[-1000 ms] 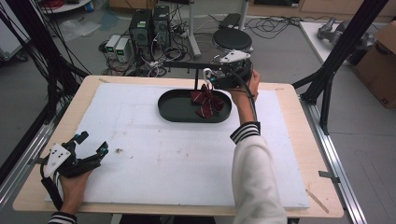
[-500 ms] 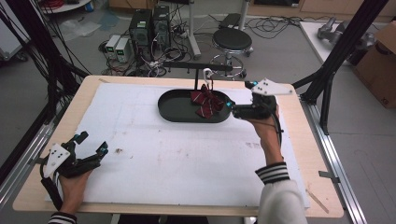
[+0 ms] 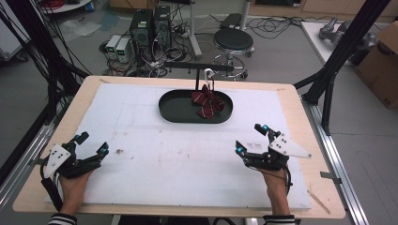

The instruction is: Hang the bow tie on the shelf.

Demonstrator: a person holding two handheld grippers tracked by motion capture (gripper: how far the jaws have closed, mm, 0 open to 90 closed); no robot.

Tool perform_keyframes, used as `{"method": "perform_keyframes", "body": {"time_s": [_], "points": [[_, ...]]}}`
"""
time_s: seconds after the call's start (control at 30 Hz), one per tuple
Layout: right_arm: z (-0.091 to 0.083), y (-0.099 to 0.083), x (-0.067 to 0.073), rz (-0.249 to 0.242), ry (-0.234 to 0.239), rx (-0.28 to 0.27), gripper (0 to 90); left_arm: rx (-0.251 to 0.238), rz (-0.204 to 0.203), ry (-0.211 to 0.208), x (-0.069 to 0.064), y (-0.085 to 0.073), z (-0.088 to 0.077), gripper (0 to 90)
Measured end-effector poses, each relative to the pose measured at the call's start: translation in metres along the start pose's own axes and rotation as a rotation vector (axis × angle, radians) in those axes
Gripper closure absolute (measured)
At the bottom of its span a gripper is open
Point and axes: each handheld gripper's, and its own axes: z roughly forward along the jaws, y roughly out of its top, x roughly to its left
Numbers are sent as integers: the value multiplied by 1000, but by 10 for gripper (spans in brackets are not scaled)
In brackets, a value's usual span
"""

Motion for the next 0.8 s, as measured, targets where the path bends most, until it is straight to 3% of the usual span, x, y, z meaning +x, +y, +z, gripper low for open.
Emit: {"method": "perform_keyframes", "body": {"time_s": [0.07, 0.13, 0.43, 0.8], "points": [[-3, -14, 1, 26, -23, -44, 101, 0, 3, 0, 0, 0, 0, 148], [-5, -27, 2, 50, -43, -53, 101, 0, 3, 1, 0, 0, 0, 148], [0, -56, -2, 119, -114, -18, 101, -7, 6, 1, -1, 0, -1, 148], [-1, -60, 3, 65, -134, -35, 102, -9, 7, 1, -1, 0, -1, 148]]}}
